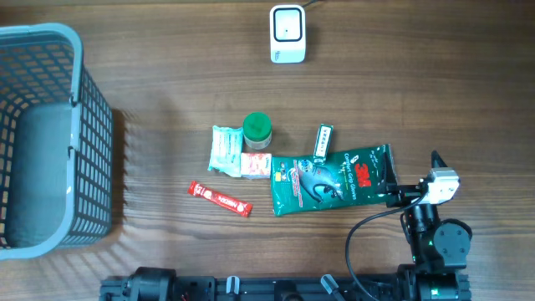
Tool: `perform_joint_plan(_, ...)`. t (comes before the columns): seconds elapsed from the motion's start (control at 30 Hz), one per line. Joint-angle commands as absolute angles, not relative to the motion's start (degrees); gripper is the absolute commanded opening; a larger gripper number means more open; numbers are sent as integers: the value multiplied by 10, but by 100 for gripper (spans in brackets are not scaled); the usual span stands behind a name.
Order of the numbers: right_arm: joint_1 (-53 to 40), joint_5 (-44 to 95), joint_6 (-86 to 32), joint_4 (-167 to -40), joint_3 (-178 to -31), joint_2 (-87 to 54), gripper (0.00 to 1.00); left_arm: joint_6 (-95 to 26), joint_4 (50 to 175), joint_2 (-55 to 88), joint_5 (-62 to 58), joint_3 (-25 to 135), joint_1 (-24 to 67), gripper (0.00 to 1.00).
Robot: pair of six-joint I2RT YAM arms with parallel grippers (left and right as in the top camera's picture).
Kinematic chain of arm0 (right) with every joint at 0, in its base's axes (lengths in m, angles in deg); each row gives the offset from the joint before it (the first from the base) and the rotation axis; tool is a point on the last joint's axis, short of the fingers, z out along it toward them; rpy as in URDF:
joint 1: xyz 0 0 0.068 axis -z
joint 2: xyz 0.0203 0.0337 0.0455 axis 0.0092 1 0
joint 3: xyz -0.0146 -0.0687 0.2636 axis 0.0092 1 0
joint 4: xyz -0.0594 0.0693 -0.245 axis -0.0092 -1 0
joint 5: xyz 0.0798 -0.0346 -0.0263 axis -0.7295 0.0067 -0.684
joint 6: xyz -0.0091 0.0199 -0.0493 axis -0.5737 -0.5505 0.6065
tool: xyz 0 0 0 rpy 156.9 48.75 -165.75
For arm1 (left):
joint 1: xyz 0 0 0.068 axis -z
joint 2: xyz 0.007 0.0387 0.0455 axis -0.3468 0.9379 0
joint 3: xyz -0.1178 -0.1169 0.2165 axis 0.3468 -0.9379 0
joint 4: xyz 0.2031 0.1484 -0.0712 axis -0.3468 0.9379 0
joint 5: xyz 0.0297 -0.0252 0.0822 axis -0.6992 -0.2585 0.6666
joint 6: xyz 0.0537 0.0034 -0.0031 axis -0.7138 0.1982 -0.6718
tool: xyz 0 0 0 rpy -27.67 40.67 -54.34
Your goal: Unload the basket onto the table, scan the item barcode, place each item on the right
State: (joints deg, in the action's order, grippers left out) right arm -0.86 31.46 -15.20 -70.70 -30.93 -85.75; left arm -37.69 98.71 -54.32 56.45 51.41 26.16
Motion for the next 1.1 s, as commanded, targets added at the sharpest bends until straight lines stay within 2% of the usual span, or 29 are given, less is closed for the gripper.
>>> perform_joint_plan(0.0,-11,318,-148,-706,-309,-860,100,-377,985,-548,568,512,254,100)
perform_joint_plan(0.4,-11,318,-148,-706,-309,-860,100,-370,992,-548,568,510,234,100)
perform_joint_plan(0.57,-11,318,-148,-706,-309,-860,100,-268,1081,-548,560,509,234,100)
perform_joint_plan(0.7,-11,318,-149,-706,-309,-860,100,-269,1111,-548,507,475,240,100)
perform_joint_plan(0.87,-11,295,-194,-706,-309,-860,100,-327,1033,-548,371,347,250,100)
perform_joint_plan(1.0,-11,289,-223,-706,-309,-860,100,-345,939,-548,340,240,250,100)
perform_joint_plan(1.07,-11,269,-321,-704,-309,-859,100,-345,896,-548,333,187,250,100)
